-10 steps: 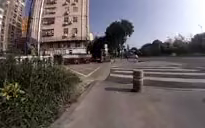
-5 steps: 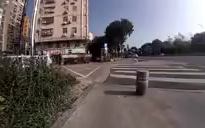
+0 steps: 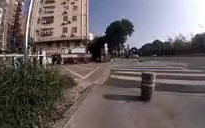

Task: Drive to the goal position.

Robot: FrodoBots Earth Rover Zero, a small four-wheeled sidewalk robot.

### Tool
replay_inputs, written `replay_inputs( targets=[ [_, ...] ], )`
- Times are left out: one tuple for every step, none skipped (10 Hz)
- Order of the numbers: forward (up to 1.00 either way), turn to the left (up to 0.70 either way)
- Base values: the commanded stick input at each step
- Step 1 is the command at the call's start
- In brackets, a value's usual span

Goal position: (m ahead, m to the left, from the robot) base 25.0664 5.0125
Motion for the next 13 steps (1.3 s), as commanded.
replay_inputs(
  targets=[
    [0.45,0.0],
    [0.45,0.0],
    [0.45,0.0],
    [0.45,0.0],
    [0.45,0.0],
    [0.45,0.0],
    [0.45,0.0],
    [0.45,0.0],
    [0.45,0.0],
    [0.45,0.0],
    [0.45,0.0],
    [0.45,0.0],
    [0.45,0.0]
  ],
)
